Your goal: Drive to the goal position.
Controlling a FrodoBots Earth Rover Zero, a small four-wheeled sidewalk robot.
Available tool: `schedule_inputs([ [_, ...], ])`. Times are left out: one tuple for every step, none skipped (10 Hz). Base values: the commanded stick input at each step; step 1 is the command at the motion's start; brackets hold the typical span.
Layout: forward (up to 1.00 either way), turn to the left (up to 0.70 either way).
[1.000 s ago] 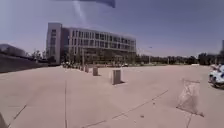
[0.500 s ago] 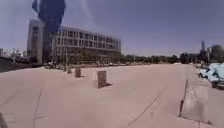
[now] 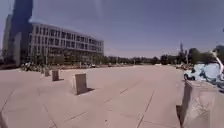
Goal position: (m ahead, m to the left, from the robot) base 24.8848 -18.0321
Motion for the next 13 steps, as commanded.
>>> schedule_inputs([
  [1.0, 0.0],
  [1.0, 0.0],
  [1.0, 0.0],
  [1.0, 0.0],
  [1.0, 0.0],
  [1.0, -0.4],
  [1.0, -0.4],
  [1.0, -0.4],
  [1.0, -0.4],
  [1.0, -0.4],
  [1.0, -0.4],
  [1.0, -0.4],
  [1.0, -0.4],
])
